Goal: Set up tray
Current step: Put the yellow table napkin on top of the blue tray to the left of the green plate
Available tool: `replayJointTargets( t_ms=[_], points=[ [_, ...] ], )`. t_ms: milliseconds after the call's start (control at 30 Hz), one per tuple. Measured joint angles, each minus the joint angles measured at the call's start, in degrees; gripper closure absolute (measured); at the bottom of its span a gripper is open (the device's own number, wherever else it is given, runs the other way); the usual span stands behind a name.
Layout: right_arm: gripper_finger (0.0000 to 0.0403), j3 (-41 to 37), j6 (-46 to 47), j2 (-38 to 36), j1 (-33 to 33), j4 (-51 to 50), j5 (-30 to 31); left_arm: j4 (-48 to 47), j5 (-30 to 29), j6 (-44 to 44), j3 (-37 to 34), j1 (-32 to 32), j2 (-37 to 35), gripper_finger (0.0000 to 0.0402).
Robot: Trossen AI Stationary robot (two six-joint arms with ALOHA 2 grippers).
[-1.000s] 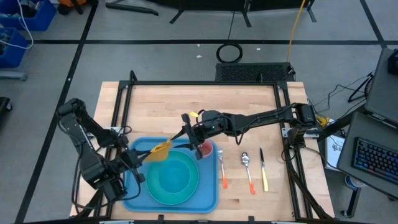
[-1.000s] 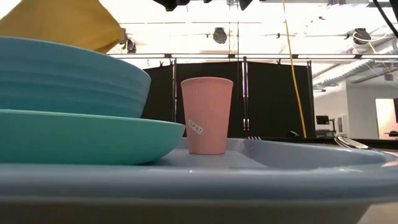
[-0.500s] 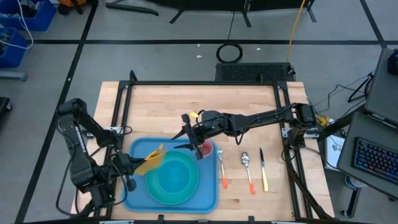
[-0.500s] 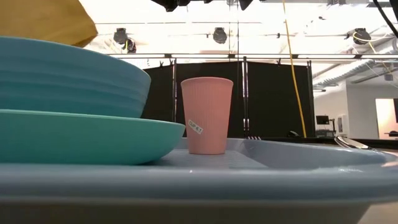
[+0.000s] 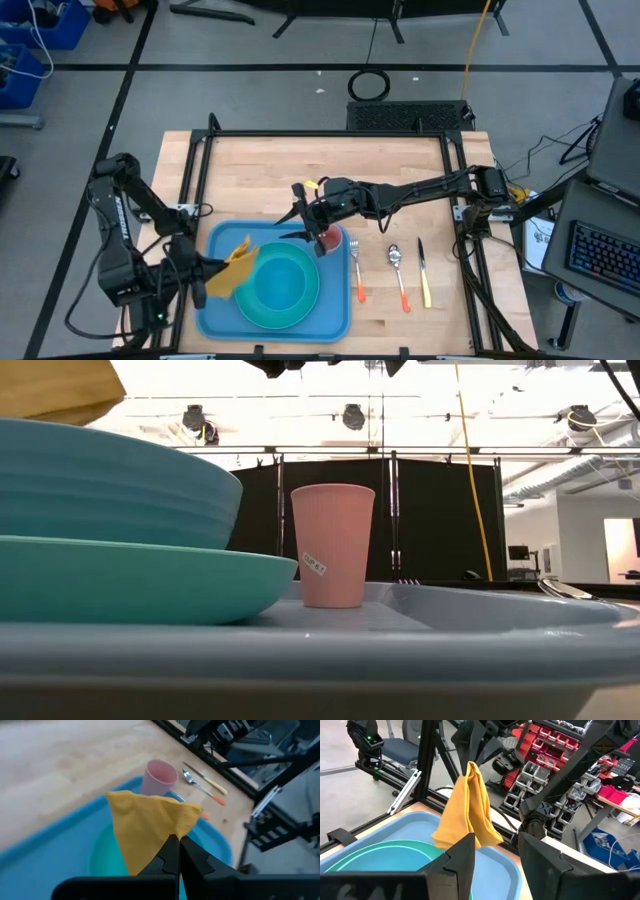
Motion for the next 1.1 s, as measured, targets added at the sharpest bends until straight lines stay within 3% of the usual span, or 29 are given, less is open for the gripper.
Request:
replayJointTargets(
  t_ms=[733,1100],
  points=[
    [0.0259,-0.2,-0.3,0.0,0.0,0.3,0.0,9.0,10.8,-7.2,0.0,-1.3,2.6,0.0401],
    [0.0259,-4.5,-0.2,0.1,0.0,6.1,0.0,10.2,8.7,-16.1,-0.1,-2.8,7.9,0.0401]
  ],
)
